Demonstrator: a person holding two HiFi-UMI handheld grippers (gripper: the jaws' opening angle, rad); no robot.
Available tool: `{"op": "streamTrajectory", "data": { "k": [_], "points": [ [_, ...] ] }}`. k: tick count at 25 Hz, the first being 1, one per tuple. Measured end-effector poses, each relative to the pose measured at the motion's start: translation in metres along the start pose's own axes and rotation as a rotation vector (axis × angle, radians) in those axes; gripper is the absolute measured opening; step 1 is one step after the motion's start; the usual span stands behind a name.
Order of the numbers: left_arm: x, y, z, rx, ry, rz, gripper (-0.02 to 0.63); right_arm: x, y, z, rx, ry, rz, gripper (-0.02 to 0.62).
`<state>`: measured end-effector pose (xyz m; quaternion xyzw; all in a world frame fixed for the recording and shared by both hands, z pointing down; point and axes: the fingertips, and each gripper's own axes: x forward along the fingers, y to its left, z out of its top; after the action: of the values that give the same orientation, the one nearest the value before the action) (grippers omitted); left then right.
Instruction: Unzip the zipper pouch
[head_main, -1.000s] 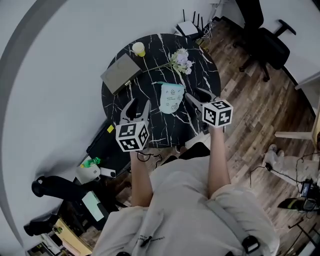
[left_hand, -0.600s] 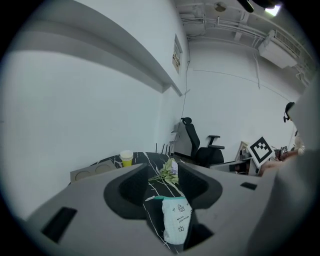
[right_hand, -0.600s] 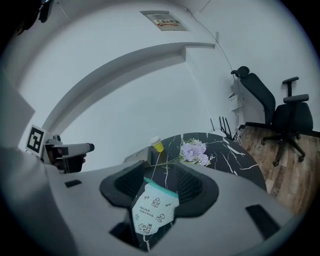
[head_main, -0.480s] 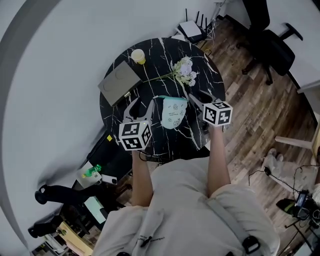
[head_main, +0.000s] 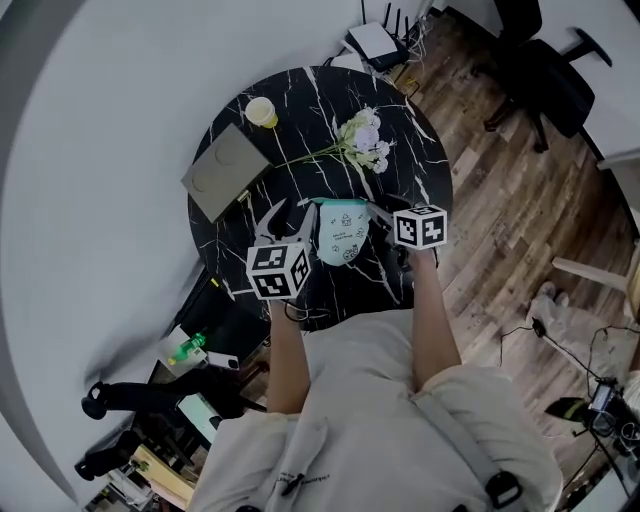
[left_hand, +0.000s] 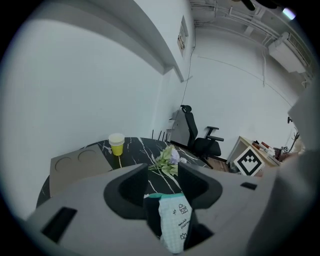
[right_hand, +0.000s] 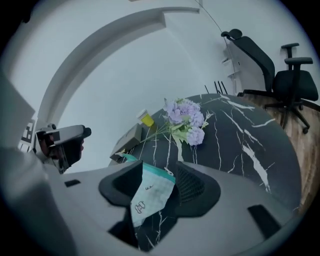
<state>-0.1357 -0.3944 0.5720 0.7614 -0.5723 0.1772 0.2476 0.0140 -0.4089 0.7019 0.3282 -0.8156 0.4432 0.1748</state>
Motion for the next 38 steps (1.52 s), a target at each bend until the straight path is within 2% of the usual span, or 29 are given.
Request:
{"op": "streamTrajectory", "data": {
  "k": [4,8,15,22,24,27,38],
  "points": [
    [0.013,-0.004,-0.015,-0.009,0.041,-0.016,0.192,0.015,-0.013,-0.02,0.071,0.034,-0.01,0.209],
    [0.019,0.001,-0.022,-0.018,0.067,-0.014,0.192,0.03,-0.015,-0.029,0.093,0.065,-0.011,0.21],
    [0.021,0.014,-0.028,-0.03,0.081,0.004,0.192,0.047,-0.019,-0.041,-0.044,0.121,-0.111,0.202],
    [0.017,0.017,-0.031,-0.031,0.077,0.005,0.192,0.051,-0.019,-0.046,-0.102,0.145,-0.196,0.183],
    [0.014,0.018,-0.031,-0.028,0.077,0.008,0.192,0.051,-0.019,-0.049,-0.128,0.146,-0.218,0.157],
    [0.009,0.021,-0.031,-0.022,0.075,0.013,0.192,0.05,-0.016,-0.054,-0.141,0.142,-0.226,0.087],
    [-0.014,0.01,-0.037,-0.02,0.048,0.002,0.192,0.033,0.02,-0.038,-0.289,0.066,-0.187,0.06]
  ]
}}
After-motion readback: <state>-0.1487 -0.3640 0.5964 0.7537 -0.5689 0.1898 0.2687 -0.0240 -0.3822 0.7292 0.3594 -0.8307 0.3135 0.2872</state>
